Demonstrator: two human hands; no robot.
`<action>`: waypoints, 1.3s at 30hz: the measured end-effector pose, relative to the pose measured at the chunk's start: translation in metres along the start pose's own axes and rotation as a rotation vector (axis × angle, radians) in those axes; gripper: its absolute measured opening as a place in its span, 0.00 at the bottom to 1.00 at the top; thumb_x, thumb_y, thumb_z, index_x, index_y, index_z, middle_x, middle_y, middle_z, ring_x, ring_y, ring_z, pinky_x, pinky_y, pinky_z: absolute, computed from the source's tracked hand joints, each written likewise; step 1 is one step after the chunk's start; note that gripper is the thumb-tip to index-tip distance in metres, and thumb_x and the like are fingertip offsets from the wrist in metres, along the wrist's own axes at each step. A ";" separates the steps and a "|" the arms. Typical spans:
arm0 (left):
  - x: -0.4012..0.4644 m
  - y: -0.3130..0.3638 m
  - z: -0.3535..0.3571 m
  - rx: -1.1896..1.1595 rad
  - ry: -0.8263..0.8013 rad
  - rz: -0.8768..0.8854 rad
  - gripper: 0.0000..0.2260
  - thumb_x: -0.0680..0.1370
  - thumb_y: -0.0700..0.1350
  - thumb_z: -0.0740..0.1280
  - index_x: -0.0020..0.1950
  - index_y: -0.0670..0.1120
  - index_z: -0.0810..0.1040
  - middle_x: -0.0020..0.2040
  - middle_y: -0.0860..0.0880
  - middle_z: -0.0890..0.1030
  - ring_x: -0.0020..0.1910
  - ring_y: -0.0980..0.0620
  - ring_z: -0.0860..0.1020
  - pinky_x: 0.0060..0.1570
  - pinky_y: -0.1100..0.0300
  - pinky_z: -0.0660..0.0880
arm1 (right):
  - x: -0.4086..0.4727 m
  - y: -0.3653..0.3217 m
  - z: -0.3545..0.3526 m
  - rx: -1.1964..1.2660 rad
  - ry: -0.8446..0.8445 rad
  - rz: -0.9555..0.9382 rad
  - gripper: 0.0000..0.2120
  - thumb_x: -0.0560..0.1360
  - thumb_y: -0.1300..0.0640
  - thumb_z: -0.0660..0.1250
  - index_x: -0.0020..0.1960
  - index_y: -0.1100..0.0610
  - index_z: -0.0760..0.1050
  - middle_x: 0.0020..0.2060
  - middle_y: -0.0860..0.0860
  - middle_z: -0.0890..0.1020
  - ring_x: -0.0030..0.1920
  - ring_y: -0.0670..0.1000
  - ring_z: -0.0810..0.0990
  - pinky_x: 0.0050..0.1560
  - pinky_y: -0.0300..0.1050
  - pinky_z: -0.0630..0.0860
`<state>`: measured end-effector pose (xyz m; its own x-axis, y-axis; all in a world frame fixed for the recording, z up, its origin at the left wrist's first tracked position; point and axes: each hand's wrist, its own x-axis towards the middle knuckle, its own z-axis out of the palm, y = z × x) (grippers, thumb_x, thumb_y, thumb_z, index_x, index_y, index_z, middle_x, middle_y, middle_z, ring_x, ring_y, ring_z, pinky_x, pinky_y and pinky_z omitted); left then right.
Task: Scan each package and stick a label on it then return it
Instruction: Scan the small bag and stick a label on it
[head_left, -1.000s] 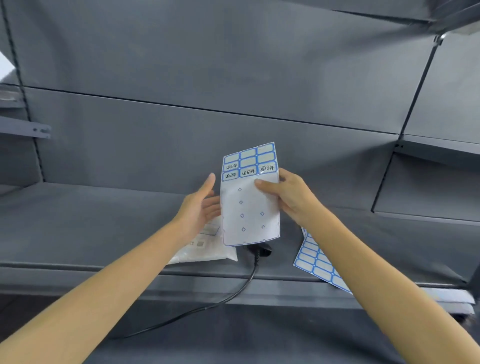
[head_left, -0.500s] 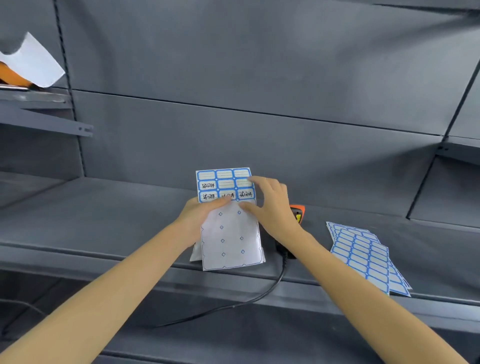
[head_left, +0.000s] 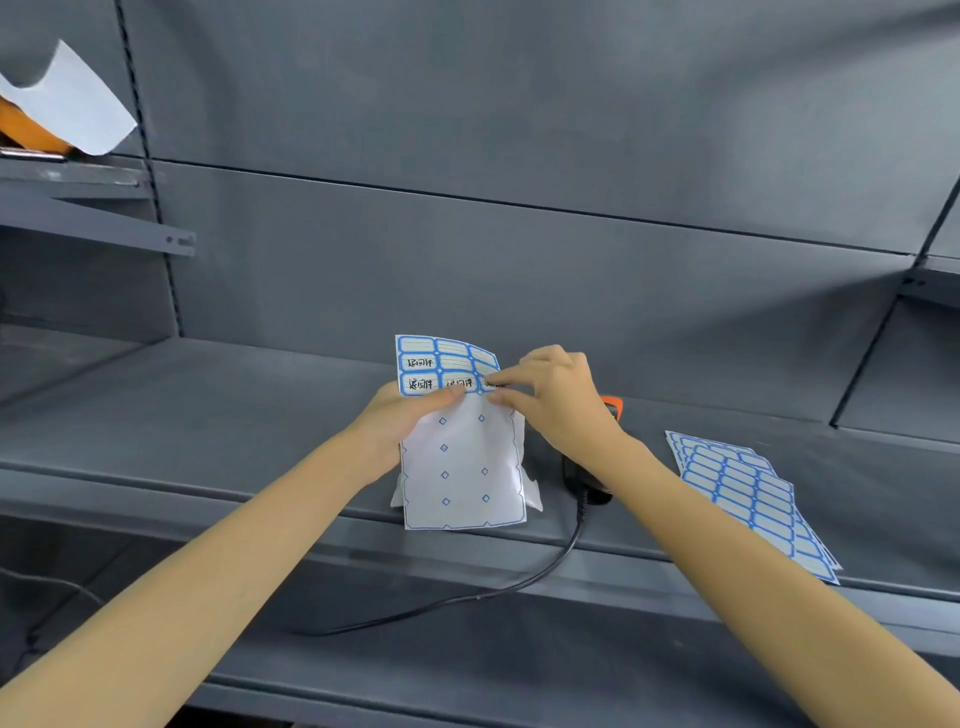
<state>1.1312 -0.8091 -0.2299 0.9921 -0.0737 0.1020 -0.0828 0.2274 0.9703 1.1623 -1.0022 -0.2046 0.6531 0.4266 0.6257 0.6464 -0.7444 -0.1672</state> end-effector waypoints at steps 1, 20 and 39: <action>0.000 0.000 -0.001 0.012 0.000 0.007 0.15 0.75 0.39 0.70 0.63 0.43 0.78 0.57 0.47 0.83 0.57 0.48 0.81 0.57 0.53 0.76 | 0.001 0.001 0.000 0.032 -0.024 0.031 0.11 0.76 0.49 0.68 0.57 0.47 0.82 0.51 0.44 0.82 0.60 0.47 0.70 0.53 0.38 0.52; 0.000 -0.005 -0.010 0.042 0.080 -0.017 0.15 0.74 0.41 0.72 0.60 0.48 0.80 0.55 0.50 0.84 0.56 0.49 0.81 0.59 0.50 0.76 | -0.001 -0.007 0.004 0.780 0.003 0.404 0.03 0.73 0.56 0.73 0.46 0.54 0.84 0.41 0.44 0.86 0.44 0.42 0.83 0.46 0.33 0.78; 0.033 -0.036 -0.139 0.025 0.321 -0.200 0.28 0.66 0.53 0.77 0.63 0.45 0.77 0.60 0.42 0.81 0.57 0.39 0.80 0.58 0.37 0.74 | -0.012 0.009 0.021 0.287 -0.152 0.185 0.05 0.76 0.52 0.69 0.45 0.51 0.82 0.41 0.42 0.83 0.43 0.38 0.78 0.45 0.29 0.70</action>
<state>1.1805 -0.6848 -0.2916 0.9678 0.1943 -0.1597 0.1168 0.2152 0.9696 1.1686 -1.0028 -0.2295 0.8063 0.3859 0.4482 0.5823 -0.6510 -0.4869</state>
